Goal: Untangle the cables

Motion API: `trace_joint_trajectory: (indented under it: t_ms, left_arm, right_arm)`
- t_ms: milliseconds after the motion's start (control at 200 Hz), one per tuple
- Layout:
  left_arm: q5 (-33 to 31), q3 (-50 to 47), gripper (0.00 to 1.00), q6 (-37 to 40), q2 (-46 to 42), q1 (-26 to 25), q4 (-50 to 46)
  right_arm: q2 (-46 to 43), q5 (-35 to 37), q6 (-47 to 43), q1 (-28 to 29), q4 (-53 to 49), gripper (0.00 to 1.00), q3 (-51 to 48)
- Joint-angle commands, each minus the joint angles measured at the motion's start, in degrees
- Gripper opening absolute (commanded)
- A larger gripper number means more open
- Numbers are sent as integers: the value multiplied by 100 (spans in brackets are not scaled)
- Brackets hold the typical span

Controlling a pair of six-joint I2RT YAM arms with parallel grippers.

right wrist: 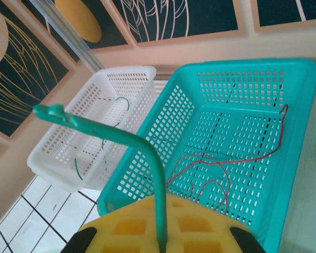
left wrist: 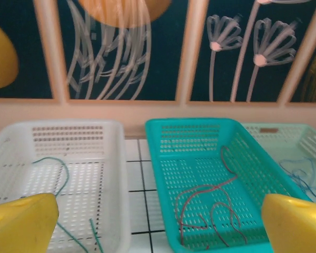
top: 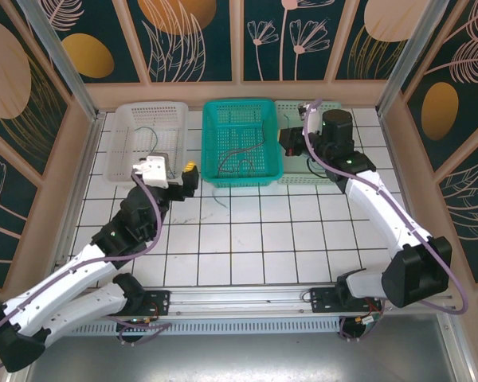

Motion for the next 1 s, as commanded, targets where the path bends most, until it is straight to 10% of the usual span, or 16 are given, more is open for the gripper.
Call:
trace_joint_trajectory:
  t_ms: [0, 110, 465, 701, 921, 996]
  left_arm:
    - [1859, 363, 99, 871, 581, 5, -35]
    - [3116, 815, 96, 1190, 1468, -1, -188]
    - [3702, 1631, 93, 1832, 2893, -3, -257]
    - [4049, 1698, 53, 1829, 3163, 5, -331]
    - [3972, 1556, 55, 1836, 3100, -2, -292]
    - [3902, 1541, 36, 1811, 3067, 4, -296]
  right_arm:
    - [153, -252, -382, 165, -159, 0, 315]
    - [265, -617, -753, 420, -258, 0, 436]
    - [354, -992, -1101, 710, -483, 0, 602]
    - [329, -1401, -1000, 710, -307, 0, 616]
    - [274, -1695, -862, 710, -161, 0, 611]
    - [266, -1679, -848, 711, -164, 0, 602]
